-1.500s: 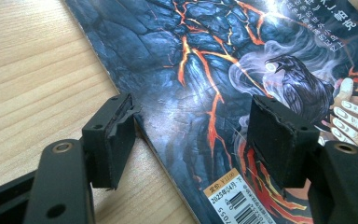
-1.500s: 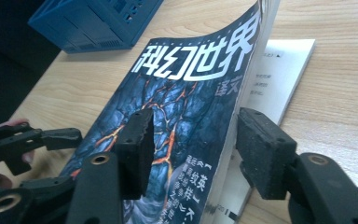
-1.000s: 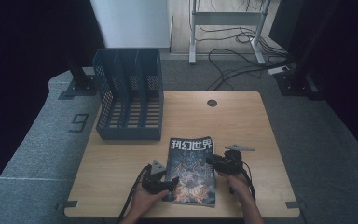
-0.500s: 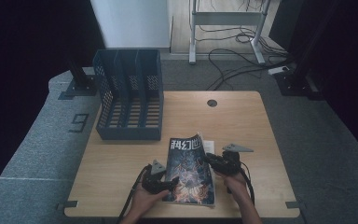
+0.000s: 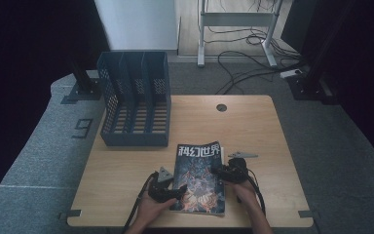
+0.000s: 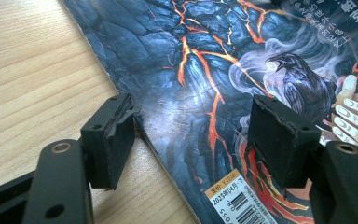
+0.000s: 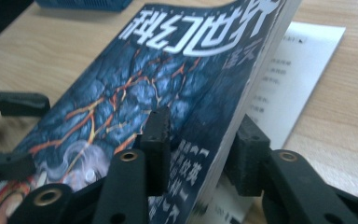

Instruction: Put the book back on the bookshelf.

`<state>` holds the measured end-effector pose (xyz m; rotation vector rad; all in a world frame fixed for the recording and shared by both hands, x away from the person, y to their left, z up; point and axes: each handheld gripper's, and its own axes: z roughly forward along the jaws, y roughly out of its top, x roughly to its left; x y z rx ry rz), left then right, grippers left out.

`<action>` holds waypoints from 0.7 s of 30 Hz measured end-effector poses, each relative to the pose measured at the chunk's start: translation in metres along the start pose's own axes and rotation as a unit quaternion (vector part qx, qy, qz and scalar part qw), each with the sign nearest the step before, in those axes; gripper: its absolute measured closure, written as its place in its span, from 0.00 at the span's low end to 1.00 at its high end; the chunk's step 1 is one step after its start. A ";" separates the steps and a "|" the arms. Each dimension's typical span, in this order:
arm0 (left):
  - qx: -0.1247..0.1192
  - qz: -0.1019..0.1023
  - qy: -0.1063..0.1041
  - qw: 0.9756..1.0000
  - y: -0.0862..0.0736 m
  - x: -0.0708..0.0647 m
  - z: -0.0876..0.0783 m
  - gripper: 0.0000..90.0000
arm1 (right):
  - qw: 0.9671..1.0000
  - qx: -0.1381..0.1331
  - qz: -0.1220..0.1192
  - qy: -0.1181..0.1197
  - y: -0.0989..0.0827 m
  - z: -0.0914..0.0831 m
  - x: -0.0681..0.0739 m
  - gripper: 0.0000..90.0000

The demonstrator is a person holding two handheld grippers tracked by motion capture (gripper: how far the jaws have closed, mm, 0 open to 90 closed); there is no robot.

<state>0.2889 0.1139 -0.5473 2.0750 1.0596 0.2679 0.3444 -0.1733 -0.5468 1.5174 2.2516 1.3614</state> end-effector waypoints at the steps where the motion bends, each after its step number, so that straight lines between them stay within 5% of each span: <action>1: 0.000 0.000 0.000 1.000 0.000 0.000 0.000 0.35 | 1.000 -0.006 0.000 0.001 0.000 0.001 0.000 0.71; 9: 0.000 0.001 -0.001 1.000 0.000 0.000 0.000 0.35 | 0.999 -0.037 0.007 -0.020 0.006 -0.004 -0.009 0.73; 17: 0.000 0.002 0.000 1.000 0.000 0.000 0.000 0.35 | 0.999 -0.050 -0.004 -0.013 0.014 -0.002 -0.008 0.76; 21: 0.000 0.002 -0.001 1.000 0.000 0.000 0.000 0.35 | 0.999 -0.049 -0.001 -0.014 0.015 0.003 -0.006 0.86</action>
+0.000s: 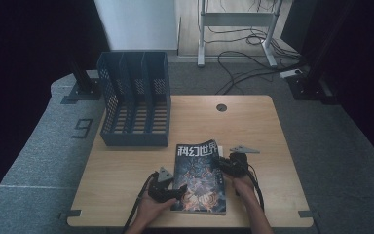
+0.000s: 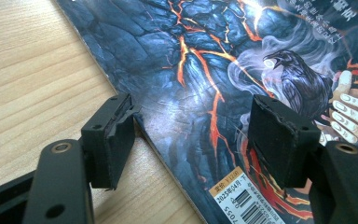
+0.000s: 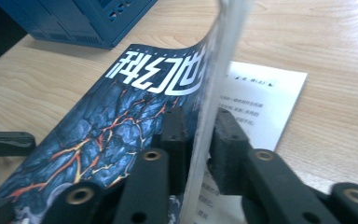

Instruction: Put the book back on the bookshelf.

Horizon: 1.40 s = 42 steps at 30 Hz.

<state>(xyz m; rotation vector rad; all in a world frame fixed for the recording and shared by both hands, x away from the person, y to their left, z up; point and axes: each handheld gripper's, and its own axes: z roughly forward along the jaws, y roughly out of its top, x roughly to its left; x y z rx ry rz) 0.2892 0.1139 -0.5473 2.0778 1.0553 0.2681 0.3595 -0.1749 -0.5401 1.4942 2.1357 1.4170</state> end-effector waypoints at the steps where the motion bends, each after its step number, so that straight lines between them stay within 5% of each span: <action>1: 0.000 0.000 0.000 1.000 0.000 0.000 0.000 0.35 | 1.000 -0.001 0.002 0.002 0.000 0.000 0.000 0.89; 18: 0.007 -0.017 -0.018 1.000 0.009 0.012 0.004 0.35 | 0.997 0.007 -0.046 0.056 -0.003 -0.016 0.010 0.93; 32: 0.017 -0.030 -0.022 0.999 0.027 0.029 0.015 0.35 | 0.995 0.028 -0.060 0.073 -0.013 -0.027 0.012 0.93; 42: 0.016 -0.019 -0.010 1.000 0.027 0.030 0.015 0.38 | 0.994 0.049 -0.076 0.057 -0.015 -0.021 0.011 0.88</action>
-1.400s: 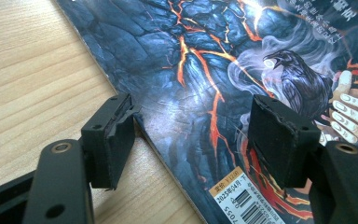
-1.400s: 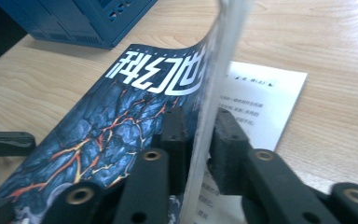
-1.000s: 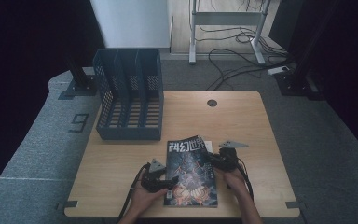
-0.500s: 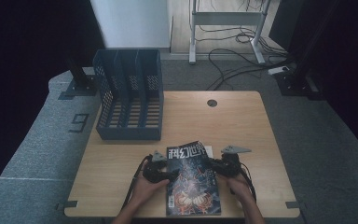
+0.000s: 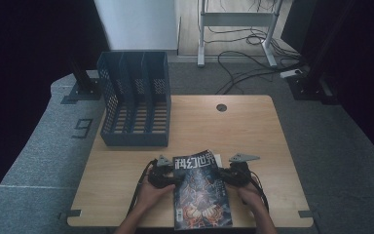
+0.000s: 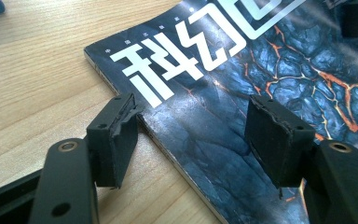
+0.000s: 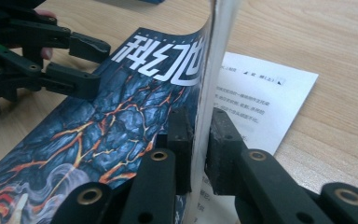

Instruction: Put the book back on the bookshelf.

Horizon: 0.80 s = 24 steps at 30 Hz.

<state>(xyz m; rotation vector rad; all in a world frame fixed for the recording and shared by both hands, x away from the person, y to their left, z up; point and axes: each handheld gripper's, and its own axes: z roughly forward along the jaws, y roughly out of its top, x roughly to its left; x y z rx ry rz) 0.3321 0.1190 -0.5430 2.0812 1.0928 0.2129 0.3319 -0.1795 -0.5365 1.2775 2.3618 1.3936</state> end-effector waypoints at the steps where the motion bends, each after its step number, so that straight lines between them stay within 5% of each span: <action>1: 0.000 0.000 0.000 1.000 0.000 0.000 0.000 0.38 | 1.000 0.001 0.004 0.001 0.000 0.001 -0.001 0.88; 15: 0.001 0.003 0.002 1.000 0.000 0.000 0.000 0.39 | 1.000 0.007 0.022 -0.002 0.014 0.025 -0.010 0.76; 24: -0.001 -0.001 -0.001 1.000 0.000 0.000 0.000 0.38 | 0.999 -0.008 0.053 0.010 0.013 0.030 -0.014 0.89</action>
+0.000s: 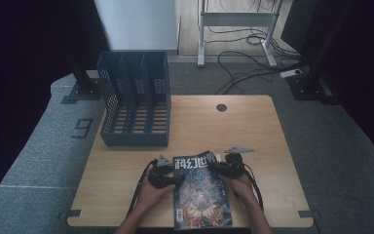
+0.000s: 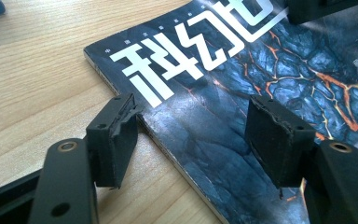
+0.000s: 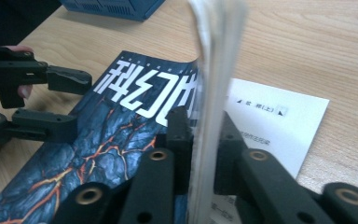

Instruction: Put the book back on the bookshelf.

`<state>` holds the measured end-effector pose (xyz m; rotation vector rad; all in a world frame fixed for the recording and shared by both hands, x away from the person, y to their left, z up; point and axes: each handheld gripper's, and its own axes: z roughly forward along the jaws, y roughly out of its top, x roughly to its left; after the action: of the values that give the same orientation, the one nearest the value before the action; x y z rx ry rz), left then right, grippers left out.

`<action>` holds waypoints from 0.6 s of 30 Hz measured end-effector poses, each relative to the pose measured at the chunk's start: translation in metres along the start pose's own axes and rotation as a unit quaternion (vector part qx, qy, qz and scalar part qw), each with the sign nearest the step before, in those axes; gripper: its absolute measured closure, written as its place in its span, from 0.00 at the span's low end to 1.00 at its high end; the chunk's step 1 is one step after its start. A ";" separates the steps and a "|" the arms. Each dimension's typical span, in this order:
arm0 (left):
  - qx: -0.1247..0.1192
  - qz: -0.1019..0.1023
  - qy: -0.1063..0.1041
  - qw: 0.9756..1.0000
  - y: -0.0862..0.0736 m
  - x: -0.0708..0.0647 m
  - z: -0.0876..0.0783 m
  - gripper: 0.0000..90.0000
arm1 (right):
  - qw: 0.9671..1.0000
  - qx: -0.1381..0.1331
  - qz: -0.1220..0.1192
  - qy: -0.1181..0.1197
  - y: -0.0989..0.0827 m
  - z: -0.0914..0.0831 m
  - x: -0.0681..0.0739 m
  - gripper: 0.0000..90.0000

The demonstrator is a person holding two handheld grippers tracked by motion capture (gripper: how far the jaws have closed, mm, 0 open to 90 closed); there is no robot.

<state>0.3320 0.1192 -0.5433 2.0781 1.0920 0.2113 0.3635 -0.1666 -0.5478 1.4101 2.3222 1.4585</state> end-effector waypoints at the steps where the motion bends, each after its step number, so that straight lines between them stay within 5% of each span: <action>1: -0.001 -0.002 -0.002 1.000 0.000 0.000 0.000 0.38 | 1.000 -0.001 0.001 0.000 0.000 0.000 0.001 0.91; 9: -0.013 -0.028 -0.022 0.999 0.000 0.009 -0.001 0.36 | 0.999 -0.034 -0.015 0.029 0.003 -0.010 0.007 0.93; 18: -0.028 -0.049 -0.046 0.997 0.000 0.018 0.001 0.36 | 0.994 -0.069 -0.059 0.062 0.006 -0.023 0.020 0.93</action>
<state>0.3440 0.1322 -0.5475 1.9609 1.1160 0.0966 0.3455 -0.1673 -0.5233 1.1602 2.2770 1.6788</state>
